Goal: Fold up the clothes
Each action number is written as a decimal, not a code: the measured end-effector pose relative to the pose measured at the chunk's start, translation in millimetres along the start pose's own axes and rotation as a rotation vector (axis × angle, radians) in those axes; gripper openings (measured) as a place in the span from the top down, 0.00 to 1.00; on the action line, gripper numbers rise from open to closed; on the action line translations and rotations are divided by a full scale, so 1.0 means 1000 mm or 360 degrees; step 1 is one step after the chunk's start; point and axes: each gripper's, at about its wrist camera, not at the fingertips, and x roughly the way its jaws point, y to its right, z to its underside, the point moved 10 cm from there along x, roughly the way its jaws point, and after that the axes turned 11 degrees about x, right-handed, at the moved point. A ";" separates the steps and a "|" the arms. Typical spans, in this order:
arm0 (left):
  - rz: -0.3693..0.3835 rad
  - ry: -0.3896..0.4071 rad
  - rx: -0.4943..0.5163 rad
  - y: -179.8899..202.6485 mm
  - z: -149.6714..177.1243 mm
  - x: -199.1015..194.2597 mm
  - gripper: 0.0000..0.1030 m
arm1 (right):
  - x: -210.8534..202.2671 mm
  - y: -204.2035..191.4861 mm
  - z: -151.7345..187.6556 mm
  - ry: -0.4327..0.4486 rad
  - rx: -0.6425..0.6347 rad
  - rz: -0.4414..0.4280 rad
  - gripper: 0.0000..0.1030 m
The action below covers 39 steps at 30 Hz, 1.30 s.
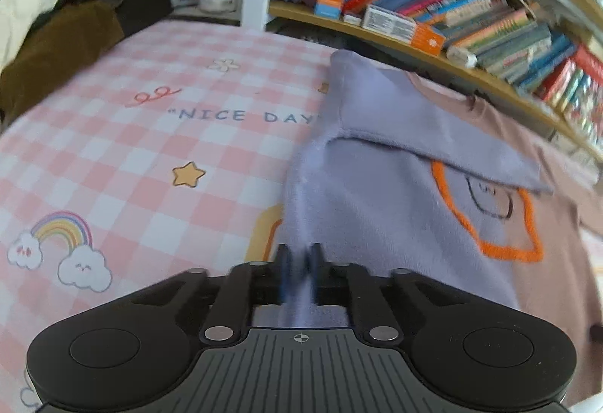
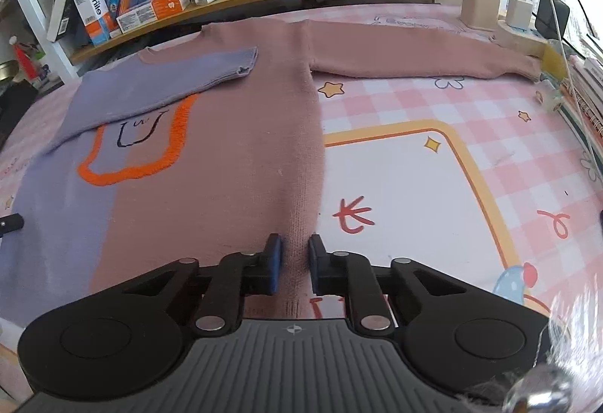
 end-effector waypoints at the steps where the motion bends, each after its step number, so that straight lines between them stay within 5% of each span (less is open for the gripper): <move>1: 0.0001 0.0010 -0.0008 -0.003 -0.001 -0.001 0.96 | 0.000 -0.003 0.000 0.0000 -0.0006 -0.0007 0.88; 13: -0.0139 0.0081 0.0029 -0.042 -0.015 -0.012 0.96 | 0.006 -0.051 0.008 -0.0049 -0.0153 -0.0147 0.88; 23: -0.0155 0.0035 0.0044 -0.053 -0.005 -0.008 0.90 | 0.010 -0.055 0.010 -0.0039 -0.0136 -0.0090 0.88; 25: -0.0162 0.0033 0.0059 -0.052 -0.005 -0.009 0.89 | 0.009 -0.054 0.010 -0.0029 -0.0128 -0.0072 0.83; 27: -0.0172 0.0034 0.0072 -0.052 -0.004 -0.012 0.88 | 0.006 -0.053 0.009 -0.0007 -0.0117 -0.0050 0.66; 30: -0.0209 0.0043 0.0090 -0.050 -0.005 -0.019 0.67 | -0.001 -0.053 0.007 0.0044 -0.0109 -0.0031 0.51; 32: -0.0241 0.0061 0.0109 -0.050 -0.006 -0.026 0.40 | -0.005 -0.054 0.006 0.0077 -0.0108 -0.0019 0.43; 39: -0.0187 0.0129 0.0196 -0.033 -0.007 -0.045 0.29 | -0.020 -0.058 0.012 0.0157 -0.0100 0.0032 0.24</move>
